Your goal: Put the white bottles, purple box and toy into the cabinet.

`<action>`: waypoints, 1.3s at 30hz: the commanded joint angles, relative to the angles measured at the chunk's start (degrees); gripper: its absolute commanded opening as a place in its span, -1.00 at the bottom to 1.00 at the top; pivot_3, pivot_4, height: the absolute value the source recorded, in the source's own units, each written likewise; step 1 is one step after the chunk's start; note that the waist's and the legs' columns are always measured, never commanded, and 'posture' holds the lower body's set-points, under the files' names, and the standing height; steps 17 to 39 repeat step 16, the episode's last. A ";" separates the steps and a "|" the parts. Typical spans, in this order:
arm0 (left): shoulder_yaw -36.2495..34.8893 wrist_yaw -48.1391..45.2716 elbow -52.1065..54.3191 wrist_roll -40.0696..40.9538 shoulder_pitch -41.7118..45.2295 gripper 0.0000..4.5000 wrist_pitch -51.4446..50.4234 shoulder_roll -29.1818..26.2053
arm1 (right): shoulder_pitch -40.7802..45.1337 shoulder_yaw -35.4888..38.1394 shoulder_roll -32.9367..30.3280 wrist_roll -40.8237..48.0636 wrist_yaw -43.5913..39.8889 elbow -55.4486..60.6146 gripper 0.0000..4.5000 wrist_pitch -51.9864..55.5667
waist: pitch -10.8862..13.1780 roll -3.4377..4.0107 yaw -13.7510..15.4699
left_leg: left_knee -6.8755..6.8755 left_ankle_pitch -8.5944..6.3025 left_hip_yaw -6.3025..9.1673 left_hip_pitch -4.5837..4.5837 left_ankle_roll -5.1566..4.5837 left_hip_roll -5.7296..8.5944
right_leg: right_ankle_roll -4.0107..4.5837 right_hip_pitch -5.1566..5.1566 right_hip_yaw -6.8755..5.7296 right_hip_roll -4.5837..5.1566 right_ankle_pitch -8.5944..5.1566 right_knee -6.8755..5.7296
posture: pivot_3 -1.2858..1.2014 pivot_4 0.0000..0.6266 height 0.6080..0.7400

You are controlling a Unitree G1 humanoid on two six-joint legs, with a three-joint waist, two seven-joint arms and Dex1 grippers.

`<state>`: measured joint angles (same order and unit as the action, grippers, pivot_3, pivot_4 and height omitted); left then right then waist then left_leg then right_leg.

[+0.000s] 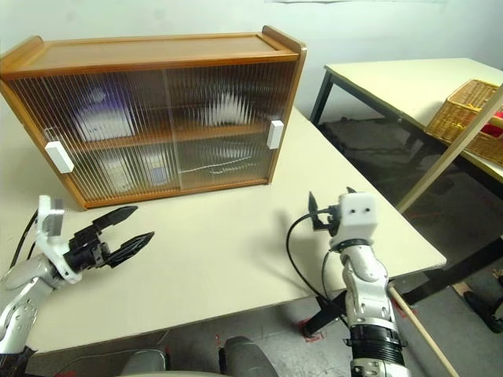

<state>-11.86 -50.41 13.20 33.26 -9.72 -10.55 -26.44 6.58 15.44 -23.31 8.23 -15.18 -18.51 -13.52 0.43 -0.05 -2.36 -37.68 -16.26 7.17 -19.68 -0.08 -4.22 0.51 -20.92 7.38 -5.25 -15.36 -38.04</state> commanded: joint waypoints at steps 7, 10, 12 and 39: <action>-17.71 12.19 -12.39 -1.92 -6.72 1.00 15.72 6.72 | 7.72 1.85 -3.64 2.32 -6.42 -16.92 0.98 -7.74 | 0.03 0.21 0.17 | 0.13 0.00 0.21 -0.15 0.00 -0.09 | 0.21 -0.14 -0.02 0.15 -0.12 -0.01 | 0.02 -1.00 1.00; -22.83 15.87 -17.34 -1.62 -6.64 1.00 19.10 7.60 | 9.30 1.51 -3.96 2.30 -7.38 -18.75 0.98 -8.79 | 0.02 0.22 0.37 | 0.32 0.00 0.20 -0.14 -0.01 -0.10 | 0.29 -0.17 -0.04 0.10 -0.18 -0.02 | 0.02 -1.00 1.00; -25.54 17.72 -20.38 -1.48 -6.31 1.00 21.11 7.46 | 9.81 1.47 -4.04 2.42 -7.98 -19.08 0.98 -9.18 | 0.01 0.21 0.45 | 0.41 0.01 0.19 -0.14 -0.02 -0.10 | 0.26 -0.17 -0.05 0.07 -0.21 -0.02 | 0.02 -1.00 1.00; -29.03 19.58 -25.63 -1.56 -5.23 1.00 24.20 6.36 | 9.80 1.68 -4.16 2.67 -8.55 -18.55 0.98 -9.15 | 0.01 0.20 0.64 | 0.44 0.01 0.19 -0.13 -0.03 -0.10 | -0.02 -0.14 -0.09 0.06 -0.13 -0.04 | 0.02 -1.00 1.00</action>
